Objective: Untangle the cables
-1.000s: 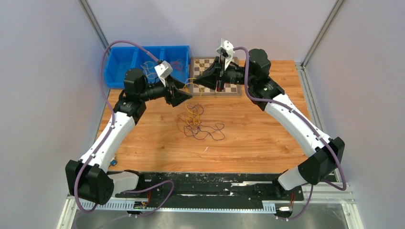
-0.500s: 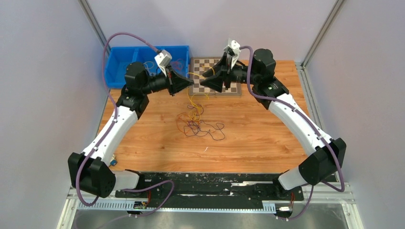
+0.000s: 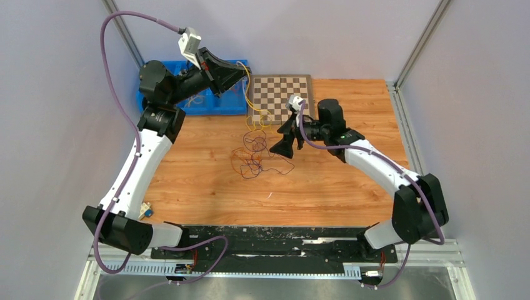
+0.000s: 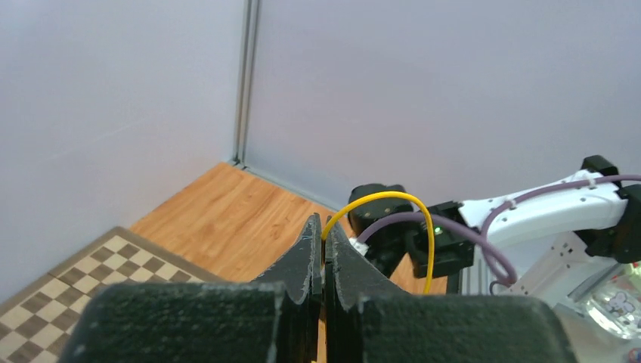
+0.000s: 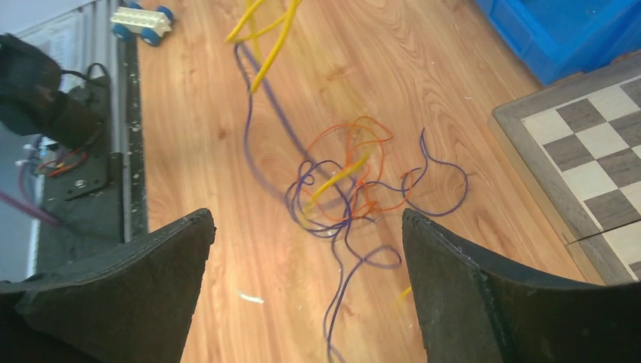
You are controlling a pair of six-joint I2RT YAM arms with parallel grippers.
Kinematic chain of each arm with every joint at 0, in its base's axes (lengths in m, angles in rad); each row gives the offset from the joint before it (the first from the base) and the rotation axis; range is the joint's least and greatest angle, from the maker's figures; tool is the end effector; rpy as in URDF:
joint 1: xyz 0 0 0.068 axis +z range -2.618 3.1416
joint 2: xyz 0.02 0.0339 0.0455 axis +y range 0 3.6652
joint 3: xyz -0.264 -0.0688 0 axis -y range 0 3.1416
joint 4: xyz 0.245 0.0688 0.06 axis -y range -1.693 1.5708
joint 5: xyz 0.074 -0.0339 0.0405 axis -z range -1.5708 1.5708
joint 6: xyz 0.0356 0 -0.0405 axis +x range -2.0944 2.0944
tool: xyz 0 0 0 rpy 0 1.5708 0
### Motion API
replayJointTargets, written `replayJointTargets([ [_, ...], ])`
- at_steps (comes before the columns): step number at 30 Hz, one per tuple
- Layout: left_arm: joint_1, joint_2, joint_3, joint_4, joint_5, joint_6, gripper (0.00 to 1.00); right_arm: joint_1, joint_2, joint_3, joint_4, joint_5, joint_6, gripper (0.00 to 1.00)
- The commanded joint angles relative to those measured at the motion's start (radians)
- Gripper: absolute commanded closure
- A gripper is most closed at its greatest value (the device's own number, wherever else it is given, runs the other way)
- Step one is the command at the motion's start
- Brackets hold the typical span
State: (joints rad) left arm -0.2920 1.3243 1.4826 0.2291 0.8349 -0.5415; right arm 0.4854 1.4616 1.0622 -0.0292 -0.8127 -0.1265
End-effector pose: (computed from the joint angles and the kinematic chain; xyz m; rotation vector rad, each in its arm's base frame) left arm 0.2593 -0.1055 0.5044 0.6264 1.2687 -1.1903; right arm 0.2797 0.1768 0.2950 -1.0895 1.6787 1.0379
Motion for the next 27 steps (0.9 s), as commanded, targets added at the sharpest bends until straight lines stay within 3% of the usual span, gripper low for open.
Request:
replayJointTargets([
  [1, 0.000, 0.024, 0.037, 0.041, -0.024, -0.077, 1.00, 0.038, 0.092, 0.011, 0.279, 0.064, 0.004, 0.06],
  [3, -0.001, 0.023, 0.040, 0.042, -0.033, -0.078, 1.00, 0.057, 0.138, 0.029, 0.357, 0.063, 0.022, 0.06],
  [5, -0.001, 0.024, 0.046, 0.043, -0.040, -0.077, 1.00, 0.074, 0.184, 0.049, 0.384, 0.066, 0.022, 0.12],
  [6, -0.001, 0.023, 0.056, 0.039, -0.041, -0.074, 1.00, 0.078, 0.207, 0.059, 0.378, 0.072, 0.016, 0.23],
  [10, 0.012, 0.022, 0.116, 0.005, -0.066, -0.036, 1.00, 0.073, 0.254, 0.027, 0.328, 0.133, -0.073, 0.88],
  [11, 0.028, 0.025, 0.129, 0.004, -0.072, -0.032, 1.00, 0.066, 0.256, 0.008, 0.311, 0.151, -0.090, 0.98],
  [21, 0.242, 0.179, 0.529, -0.029, -0.266, -0.054, 1.00, -0.021, 0.210, -0.187, 0.146, 0.152, -0.181, 0.99],
  [27, 0.278, 0.248, 0.683, -0.014, -0.354, 0.005, 1.00, -0.028, 0.272, -0.090, -0.003, 0.148, -0.168, 0.85],
])
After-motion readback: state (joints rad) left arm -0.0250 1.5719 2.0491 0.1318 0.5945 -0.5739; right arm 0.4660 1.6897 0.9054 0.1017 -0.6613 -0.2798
